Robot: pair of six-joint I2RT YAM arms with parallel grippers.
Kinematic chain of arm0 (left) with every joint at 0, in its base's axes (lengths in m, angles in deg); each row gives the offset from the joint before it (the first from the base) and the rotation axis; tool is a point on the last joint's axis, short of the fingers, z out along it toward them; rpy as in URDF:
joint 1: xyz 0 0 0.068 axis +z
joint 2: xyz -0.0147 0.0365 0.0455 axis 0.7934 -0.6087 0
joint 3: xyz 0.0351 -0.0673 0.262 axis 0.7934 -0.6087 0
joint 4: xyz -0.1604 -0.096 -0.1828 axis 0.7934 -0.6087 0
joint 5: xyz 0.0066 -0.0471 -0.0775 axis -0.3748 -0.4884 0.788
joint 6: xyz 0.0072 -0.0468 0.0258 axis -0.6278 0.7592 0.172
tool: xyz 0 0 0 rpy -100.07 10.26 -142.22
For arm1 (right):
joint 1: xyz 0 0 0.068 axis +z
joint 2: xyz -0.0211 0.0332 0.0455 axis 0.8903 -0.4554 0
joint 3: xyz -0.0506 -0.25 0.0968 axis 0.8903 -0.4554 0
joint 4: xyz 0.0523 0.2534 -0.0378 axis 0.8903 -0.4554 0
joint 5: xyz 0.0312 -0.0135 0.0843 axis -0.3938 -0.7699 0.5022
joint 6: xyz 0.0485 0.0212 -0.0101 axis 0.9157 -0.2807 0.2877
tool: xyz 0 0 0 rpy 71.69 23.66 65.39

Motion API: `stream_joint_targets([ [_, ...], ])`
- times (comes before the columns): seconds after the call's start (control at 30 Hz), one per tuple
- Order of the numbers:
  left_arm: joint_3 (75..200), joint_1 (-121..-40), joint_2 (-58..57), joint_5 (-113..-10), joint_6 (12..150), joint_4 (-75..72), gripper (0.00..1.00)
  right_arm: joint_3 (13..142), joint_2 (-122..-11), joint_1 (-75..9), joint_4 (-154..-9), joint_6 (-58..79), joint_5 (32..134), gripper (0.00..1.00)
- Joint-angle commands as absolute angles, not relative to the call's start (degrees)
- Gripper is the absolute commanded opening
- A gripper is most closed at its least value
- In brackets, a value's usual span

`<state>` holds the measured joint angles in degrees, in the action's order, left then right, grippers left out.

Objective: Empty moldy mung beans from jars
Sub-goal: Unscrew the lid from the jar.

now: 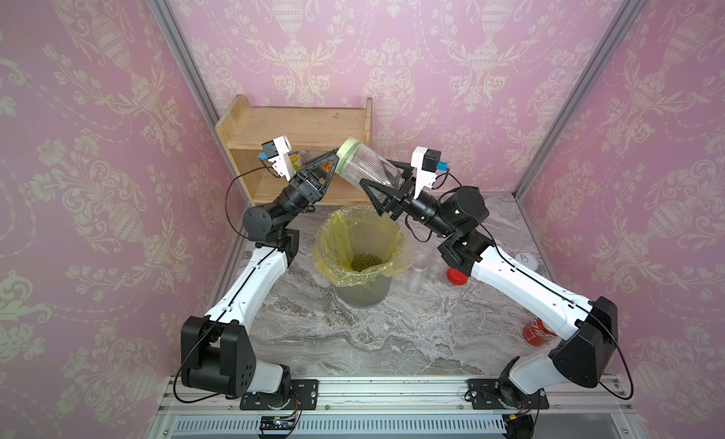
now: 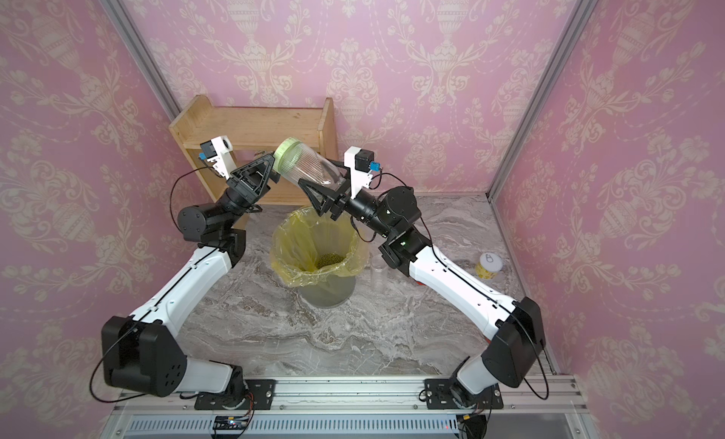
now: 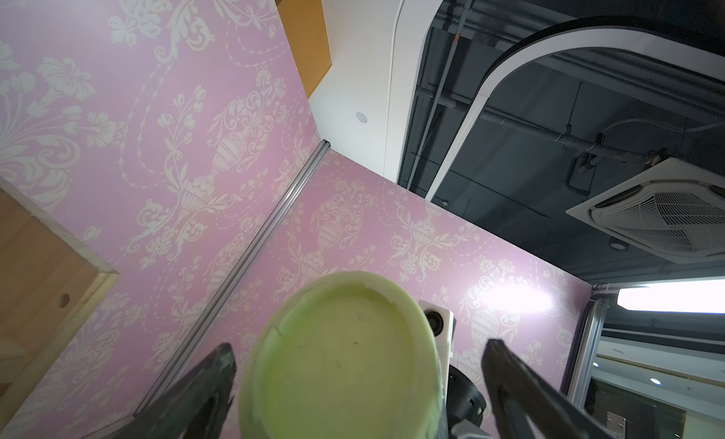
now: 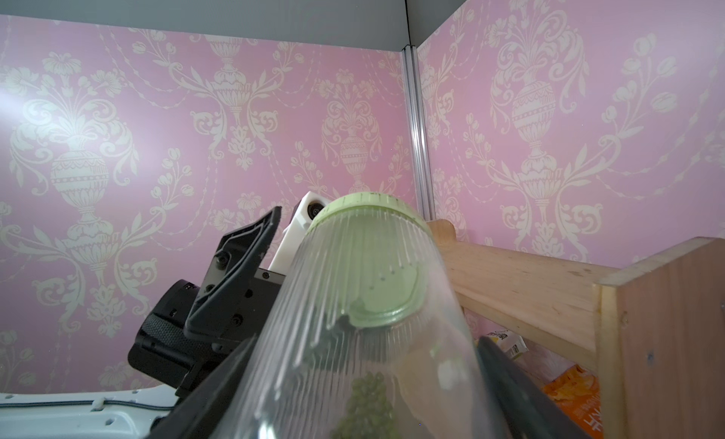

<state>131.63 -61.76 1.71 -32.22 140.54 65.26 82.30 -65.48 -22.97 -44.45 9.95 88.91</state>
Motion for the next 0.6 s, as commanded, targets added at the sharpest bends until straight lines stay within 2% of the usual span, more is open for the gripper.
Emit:
stream_joint_targets([
  [0.0, 131.71, -62.36, 2.44, -31.01, 138.77, 65.45, 0.98, 82.68, -64.78, -22.66, -36.0, 12.17, 89.81, 0.12],
  [0.57, 133.07, -62.66, 0.85, -32.82, 139.59, 65.7, 0.93, 83.93, -67.54, -22.66, -35.22, 13.64, 90.98, 0.12],
])
